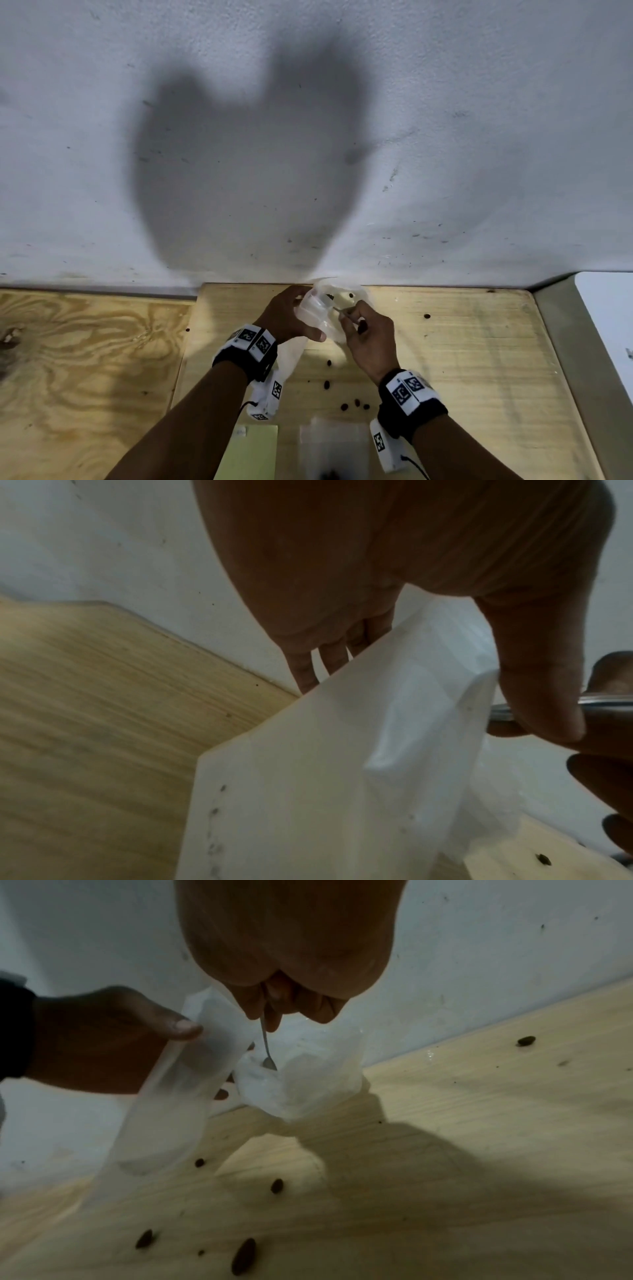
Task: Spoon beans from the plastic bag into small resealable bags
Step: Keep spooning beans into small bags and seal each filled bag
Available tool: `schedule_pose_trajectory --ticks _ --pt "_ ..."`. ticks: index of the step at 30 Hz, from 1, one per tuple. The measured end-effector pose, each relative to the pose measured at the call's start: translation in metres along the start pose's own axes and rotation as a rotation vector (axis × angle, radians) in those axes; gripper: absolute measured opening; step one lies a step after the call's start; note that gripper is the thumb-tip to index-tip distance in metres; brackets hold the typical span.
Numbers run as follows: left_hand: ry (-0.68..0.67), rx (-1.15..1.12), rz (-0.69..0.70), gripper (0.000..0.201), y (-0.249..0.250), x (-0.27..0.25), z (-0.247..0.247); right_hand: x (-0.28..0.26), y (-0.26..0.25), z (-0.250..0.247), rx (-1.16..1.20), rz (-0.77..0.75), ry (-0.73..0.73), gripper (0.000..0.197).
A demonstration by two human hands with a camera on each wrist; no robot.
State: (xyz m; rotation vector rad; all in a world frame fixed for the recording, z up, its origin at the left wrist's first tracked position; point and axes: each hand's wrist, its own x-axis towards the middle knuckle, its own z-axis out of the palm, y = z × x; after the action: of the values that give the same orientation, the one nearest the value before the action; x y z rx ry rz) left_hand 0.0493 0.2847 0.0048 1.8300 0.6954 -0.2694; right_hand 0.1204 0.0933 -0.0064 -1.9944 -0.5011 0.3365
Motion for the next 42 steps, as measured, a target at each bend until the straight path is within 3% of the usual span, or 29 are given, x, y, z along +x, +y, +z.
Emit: schedule_pose_trajectory --ticks 7,11,17,20,29,34,38,42 --pt "0.027 0.029 0.016 0.101 0.001 -0.007 -0.009 -0.001 0.018 -0.009 -0.105 0.024 0.020 0.021" --pt "0.036 0.063 0.019 0.092 -0.001 -0.007 -0.011 0.005 0.024 -0.018 -0.086 0.030 -0.019 0.024" --pt "0.018 0.135 0.032 0.086 0.003 -0.005 -0.009 0.017 0.021 -0.012 -0.254 -0.258 -0.124 0.016" --pt "0.013 0.146 0.033 0.086 0.004 -0.003 -0.008 0.023 0.021 -0.010 -0.344 -0.325 -0.189 0.011" --pt "-0.011 0.108 0.000 0.103 -0.005 -0.002 -0.018 0.029 0.027 -0.035 -0.334 -0.268 -0.142 0.019" --pt "-0.030 0.103 -0.011 0.104 0.001 0.000 -0.014 0.026 0.021 -0.007 -0.312 -0.252 -0.163 0.015" --pt "0.021 0.102 -0.018 0.099 0.000 0.001 -0.020 0.021 0.033 -0.021 -0.343 -0.256 -0.145 0.018" --pt "-0.010 0.104 -0.052 0.096 -0.001 0.004 -0.022 0.021 0.037 -0.029 -0.285 -0.230 -0.101 0.020"
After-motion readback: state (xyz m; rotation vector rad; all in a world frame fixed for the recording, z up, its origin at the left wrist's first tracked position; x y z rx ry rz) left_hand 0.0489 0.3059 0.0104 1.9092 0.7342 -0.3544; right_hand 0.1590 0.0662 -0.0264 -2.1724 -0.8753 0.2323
